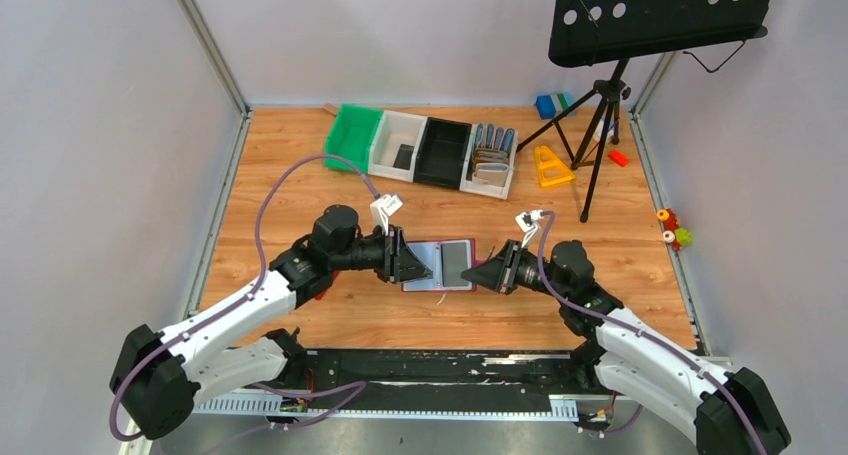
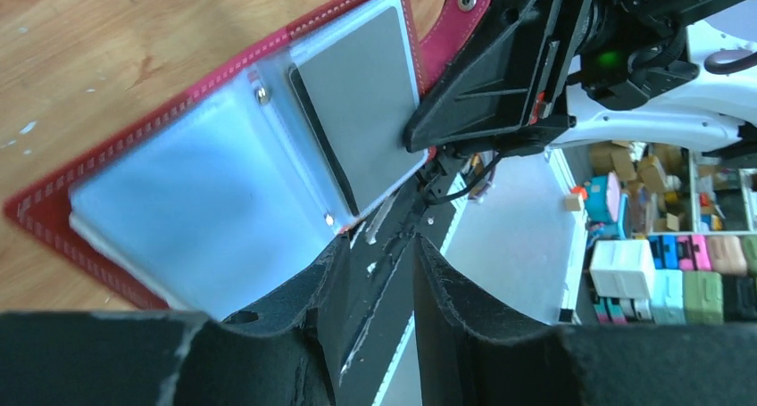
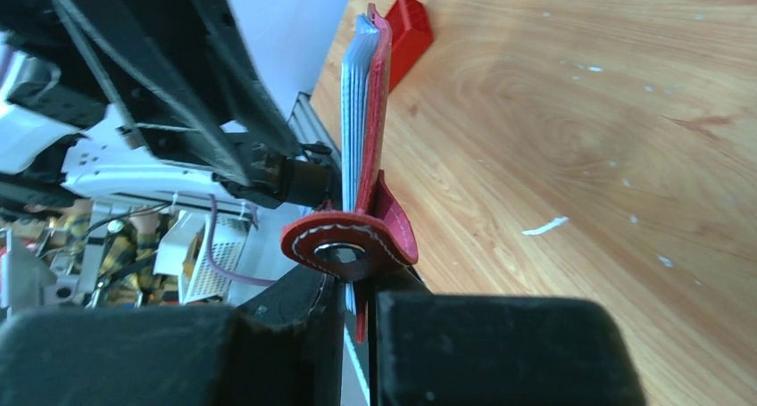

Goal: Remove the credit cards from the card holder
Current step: Remove the credit card from the card holder.

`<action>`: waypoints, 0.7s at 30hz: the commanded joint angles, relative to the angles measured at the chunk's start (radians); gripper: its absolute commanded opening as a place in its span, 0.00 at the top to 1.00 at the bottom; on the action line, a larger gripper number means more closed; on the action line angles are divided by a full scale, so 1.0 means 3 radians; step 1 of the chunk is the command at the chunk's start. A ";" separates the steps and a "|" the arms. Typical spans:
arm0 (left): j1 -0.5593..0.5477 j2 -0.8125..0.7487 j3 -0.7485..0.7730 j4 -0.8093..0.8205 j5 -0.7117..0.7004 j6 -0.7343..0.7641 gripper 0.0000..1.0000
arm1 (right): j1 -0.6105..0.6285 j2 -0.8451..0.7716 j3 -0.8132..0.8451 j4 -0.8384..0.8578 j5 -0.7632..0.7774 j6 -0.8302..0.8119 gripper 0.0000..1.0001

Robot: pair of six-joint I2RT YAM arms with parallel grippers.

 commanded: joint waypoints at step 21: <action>0.0007 0.0361 -0.0553 0.2333 0.0651 -0.1147 0.85 | -0.0004 0.0654 0.0008 0.1864 -0.0885 0.0715 1.00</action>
